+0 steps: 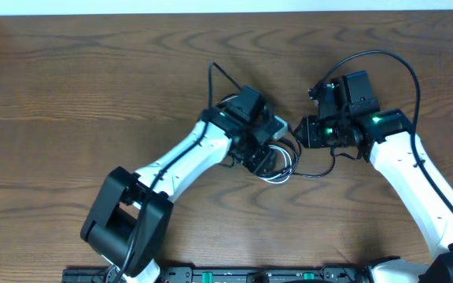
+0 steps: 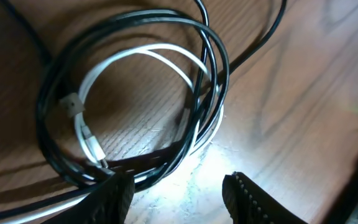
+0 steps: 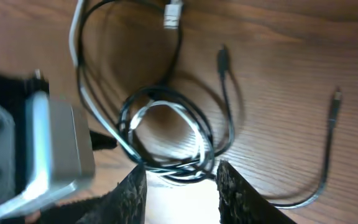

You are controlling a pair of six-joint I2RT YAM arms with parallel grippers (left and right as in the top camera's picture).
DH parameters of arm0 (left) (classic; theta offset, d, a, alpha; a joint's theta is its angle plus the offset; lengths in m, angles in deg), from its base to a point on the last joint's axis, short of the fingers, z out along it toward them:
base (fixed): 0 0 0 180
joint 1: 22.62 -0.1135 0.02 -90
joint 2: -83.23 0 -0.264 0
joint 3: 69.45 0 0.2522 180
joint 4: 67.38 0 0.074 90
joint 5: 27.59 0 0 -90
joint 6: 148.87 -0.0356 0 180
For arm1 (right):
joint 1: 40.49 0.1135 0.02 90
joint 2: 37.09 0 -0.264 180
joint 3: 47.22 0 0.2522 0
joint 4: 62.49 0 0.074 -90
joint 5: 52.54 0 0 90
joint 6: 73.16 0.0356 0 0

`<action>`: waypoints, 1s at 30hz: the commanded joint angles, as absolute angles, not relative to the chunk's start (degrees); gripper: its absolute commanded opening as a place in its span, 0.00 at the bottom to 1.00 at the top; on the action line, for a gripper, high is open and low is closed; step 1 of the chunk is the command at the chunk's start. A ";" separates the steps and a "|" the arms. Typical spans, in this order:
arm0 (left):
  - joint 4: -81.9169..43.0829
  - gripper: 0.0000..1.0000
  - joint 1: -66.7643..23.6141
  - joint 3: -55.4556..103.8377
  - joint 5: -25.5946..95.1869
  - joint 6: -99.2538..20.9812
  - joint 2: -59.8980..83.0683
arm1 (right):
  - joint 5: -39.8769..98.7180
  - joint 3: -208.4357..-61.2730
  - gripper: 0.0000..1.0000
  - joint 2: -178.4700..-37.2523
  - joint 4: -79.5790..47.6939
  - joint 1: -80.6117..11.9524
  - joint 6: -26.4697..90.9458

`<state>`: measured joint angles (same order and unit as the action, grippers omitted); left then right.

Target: Untangle cables

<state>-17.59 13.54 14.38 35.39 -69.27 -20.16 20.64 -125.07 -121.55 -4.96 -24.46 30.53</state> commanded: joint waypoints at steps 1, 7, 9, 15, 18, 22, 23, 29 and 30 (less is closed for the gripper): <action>-18.58 0.49 15.42 12.76 40.00 -71.30 -21.32 | 24.89 -125.40 0.34 -121.03 -4.52 -25.66 31.82; -22.51 0.42 15.77 12.78 39.34 -68.92 -26.41 | 26.68 -125.40 0.34 -121.03 -4.13 -25.95 31.82; -24.37 0.42 15.77 12.78 38.07 -66.99 -28.45 | 27.05 -125.40 0.34 -121.03 -4.13 -25.93 31.82; -25.39 0.41 15.77 12.80 37.40 -66.64 -29.60 | 28.03 -125.40 0.34 -121.03 -4.17 -25.93 31.82; -25.26 0.41 15.79 12.80 37.40 -66.69 -29.60 | 28.29 -125.40 0.35 -121.03 -4.57 -25.95 31.82; -23.43 0.41 15.77 13.18 36.50 -66.73 -29.49 | 28.97 -125.40 0.37 -121.03 -4.61 -25.95 31.82; -22.31 0.41 15.75 13.70 35.76 -67.12 -29.49 | 28.97 -125.40 0.37 -121.03 -4.61 -25.95 31.82; -12.32 0.48 15.66 17.77 29.48 -74.62 -29.47 | 31.18 -125.40 0.41 -121.03 -4.65 -25.95 31.82; -11.60 0.48 15.68 17.74 29.38 -75.15 -29.47 | 31.90 -125.40 0.42 -121.03 -4.72 -25.95 31.82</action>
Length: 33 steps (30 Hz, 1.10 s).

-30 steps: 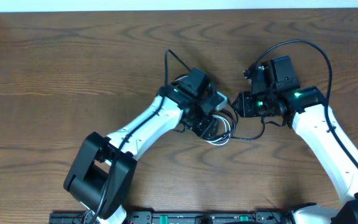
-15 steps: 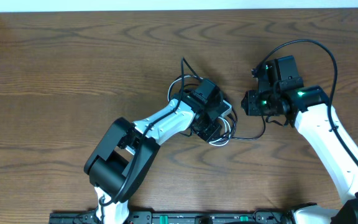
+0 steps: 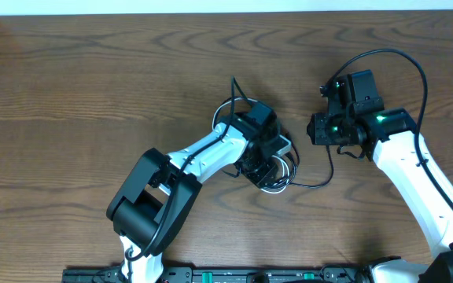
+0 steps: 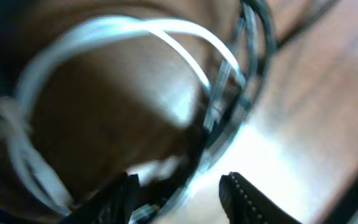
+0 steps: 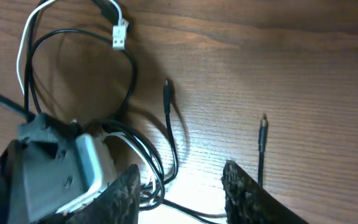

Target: Untangle cables

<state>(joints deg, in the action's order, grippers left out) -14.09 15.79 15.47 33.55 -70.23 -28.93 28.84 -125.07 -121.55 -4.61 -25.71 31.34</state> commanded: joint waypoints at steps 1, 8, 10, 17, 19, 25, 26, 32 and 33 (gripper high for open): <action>-10.90 0.48 15.81 17.70 29.40 -75.28 -29.52 | 32.32 -125.40 0.43 -121.03 -4.76 -25.95 31.82; -10.12 0.47 16.10 16.96 29.90 -75.98 -30.24 | 32.45 -125.40 0.43 -121.03 -5.18 -25.95 31.82; -10.53 0.46 16.10 16.91 30.27 -75.95 -31.07 | 32.67 -125.40 0.43 -121.03 -5.22 -25.95 31.82; -14.36 0.46 15.92 16.93 32.57 -71.58 -32.62 | 32.60 -125.40 0.44 -121.03 -5.68 -25.93 31.84; -15.14 0.46 15.99 16.93 33.14 -70.97 -32.62 | 32.60 -125.40 0.44 -121.03 -5.64 -25.93 31.84; -14.14 0.41 16.73 16.91 34.03 -70.86 -32.64 | 32.60 -125.40 0.44 -121.03 -5.40 -25.95 31.82; -13.85 0.41 16.97 16.91 34.49 -70.40 -32.64 | 32.60 -125.40 0.44 -121.03 -5.40 -25.95 31.82; -12.28 0.41 19.66 16.91 40.28 -67.69 -32.62 | 32.60 -125.40 0.44 -121.03 -4.68 -25.93 31.82; -12.28 0.41 20.23 16.91 41.40 -67.34 -32.62 | 32.60 -125.40 0.44 -121.03 -4.54 -25.93 31.82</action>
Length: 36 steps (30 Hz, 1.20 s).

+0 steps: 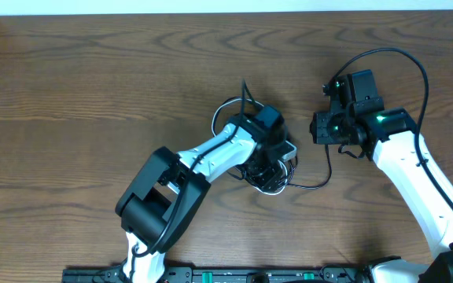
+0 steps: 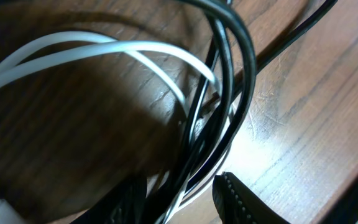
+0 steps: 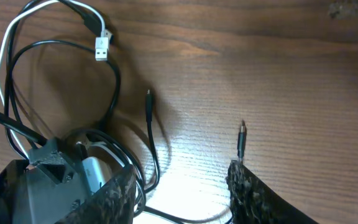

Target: Untangle cables

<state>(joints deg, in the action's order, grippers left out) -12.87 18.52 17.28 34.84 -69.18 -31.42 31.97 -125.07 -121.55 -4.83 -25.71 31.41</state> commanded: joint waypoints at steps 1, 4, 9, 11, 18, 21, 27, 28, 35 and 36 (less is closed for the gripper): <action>-12.32 0.41 20.77 16.91 42.58 -67.04 -32.62 | 32.60 -125.40 0.44 -121.03 -4.52 -25.95 31.82; -13.26 0.20 21.84 16.96 45.64 -64.57 -32.62 | 32.60 -125.40 0.44 -121.03 -4.52 -25.95 31.82; -13.15 0.07 21.12 18.33 46.62 -60.48 -32.23 | 32.58 -125.40 0.34 -121.03 -3.87 -25.93 31.74; -13.22 0.08 20.14 18.90 46.36 -58.01 -31.00 | 32.19 -125.40 0.34 -121.03 -3.65 -25.93 31.30; -14.86 0.07 15.18 21.74 44.02 -50.12 -20.86 | 18.98 -125.40 0.37 -121.03 -7.34 -25.95 27.04; -17.20 0.08 12.62 21.94 38.71 -48.59 -15.77 | 12.73 -125.40 0.40 -121.03 -10.25 -25.93 27.06; -18.60 0.08 7.81 21.94 29.79 -46.91 -8.80 | 3.09 -125.40 0.43 -121.03 -17.09 -25.77 27.63; -18.60 0.07 7.44 21.94 29.22 -46.49 -8.47 | 2.68 -125.40 0.43 -121.03 -17.81 -25.77 28.06; -18.66 0.07 4.99 21.90 27.26 -43.37 -8.14 | -3.92 -125.40 0.42 -121.03 -22.34 -25.77 30.16; -18.82 0.07 4.73 21.90 27.26 -42.56 -8.14 | -4.40 -125.40 0.42 -121.03 -22.36 -25.77 30.14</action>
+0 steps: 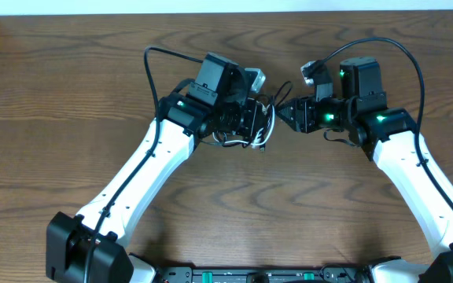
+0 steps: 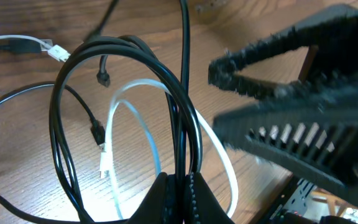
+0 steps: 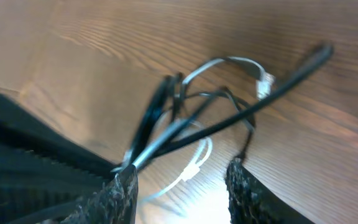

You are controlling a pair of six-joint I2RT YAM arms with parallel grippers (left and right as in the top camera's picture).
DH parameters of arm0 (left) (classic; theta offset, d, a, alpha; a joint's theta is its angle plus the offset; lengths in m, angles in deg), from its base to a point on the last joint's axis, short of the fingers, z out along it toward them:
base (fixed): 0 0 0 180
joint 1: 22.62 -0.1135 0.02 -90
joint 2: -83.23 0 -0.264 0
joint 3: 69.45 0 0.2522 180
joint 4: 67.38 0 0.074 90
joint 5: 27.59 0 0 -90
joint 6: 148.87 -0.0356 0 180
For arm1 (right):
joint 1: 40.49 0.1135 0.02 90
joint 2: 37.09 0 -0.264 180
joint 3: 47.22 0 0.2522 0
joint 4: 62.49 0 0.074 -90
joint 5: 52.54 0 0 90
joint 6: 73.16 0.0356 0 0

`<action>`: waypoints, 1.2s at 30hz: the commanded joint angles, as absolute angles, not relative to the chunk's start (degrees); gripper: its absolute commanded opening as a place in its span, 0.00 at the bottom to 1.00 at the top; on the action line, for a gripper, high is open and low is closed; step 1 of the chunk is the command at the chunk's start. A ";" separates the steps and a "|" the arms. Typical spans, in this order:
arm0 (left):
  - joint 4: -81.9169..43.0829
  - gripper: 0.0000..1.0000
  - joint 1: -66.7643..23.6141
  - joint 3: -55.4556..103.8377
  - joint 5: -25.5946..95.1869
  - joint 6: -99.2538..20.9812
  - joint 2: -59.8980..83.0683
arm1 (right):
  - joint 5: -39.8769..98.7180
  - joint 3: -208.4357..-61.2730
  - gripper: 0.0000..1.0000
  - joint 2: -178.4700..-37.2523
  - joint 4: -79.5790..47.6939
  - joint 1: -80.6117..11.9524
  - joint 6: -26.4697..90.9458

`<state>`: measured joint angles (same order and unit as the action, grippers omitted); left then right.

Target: Untangle cables

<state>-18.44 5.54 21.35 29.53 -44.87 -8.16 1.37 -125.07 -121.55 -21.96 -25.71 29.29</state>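
The tangle of black and white cables (image 1: 259,127) hangs off the table from my left gripper (image 1: 250,122). In the left wrist view that gripper (image 2: 182,186) is shut on several black strands, with a black loop (image 2: 104,56) and a white cable (image 2: 135,124) dangling under it. My right gripper (image 1: 284,111) is just right of the bundle, pointing at it, open. In the right wrist view the right gripper (image 3: 179,186) is empty, and the hanging strands with a white plug (image 3: 265,79) lie ahead of it.
The wooden table (image 1: 69,79) stretches to the left and back. A black rail (image 1: 250,275) runs along the front edge. The right arm's own black lead (image 1: 384,49) arcs above its wrist. A white-tipped plug (image 2: 55,53) lies on the wood below the bundle.
My left gripper was low on the table with its jaws around the coil's black strands. Now it is shut on them, higher and further back-left, bundle lifted. My right gripper has come in beside the bundle.
First my left gripper hovered open over the coil lying on the table, my right gripper close by. Then the left was down at the coil and the right had drawn back. Later the left jaws straddled the black strands. Now the bundle hangs from the shut left gripper.
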 commanded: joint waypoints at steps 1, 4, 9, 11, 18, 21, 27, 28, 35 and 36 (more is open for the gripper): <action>-18.88 0.08 4.51 21.90 27.26 -41.49 -8.14 | -4.75 -125.40 0.42 -121.03 -22.34 -25.77 30.14; -19.10 0.08 3.53 21.90 26.47 -37.57 -8.14 | -4.62 -125.40 0.42 -121.03 -22.75 -25.77 31.04; -19.01 0.08 3.37 21.90 23.26 -37.57 -8.14 | -4.49 -125.40 0.42 -121.03 -26.77 -25.77 35.65; -19.01 0.07 3.37 21.90 22.69 -37.57 -8.14 | -4.49 -125.40 0.42 -121.03 -28.50 -25.77 37.27; -19.17 0.07 3.37 21.90 20.94 -37.55 -8.14 | 3.97 -125.40 0.38 -122.08 -25.92 -24.02 42.66; -19.23 0.08 3.37 21.90 20.57 -37.55 -8.14 | 5.08 -125.40 0.37 -123.52 -25.55 -23.41 43.28; -19.23 0.07 3.37 21.90 20.57 -37.55 -8.14 | 4.51 -125.40 0.35 -125.29 -26.97 -22.19 43.89; -19.25 0.08 3.37 21.90 20.57 -37.53 -8.14 | 4.58 -125.40 0.33 -125.38 -27.30 -21.93 43.89; -21.96 0.08 2.61 21.92 15.80 -36.94 -8.05 | 14.04 -125.38 0.24 -125.64 -23.23 -21.60 45.77; -22.95 0.07 2.19 21.92 14.03 -36.17 -8.05 | 14.66 -125.38 0.24 -125.75 -22.75 -21.60 45.75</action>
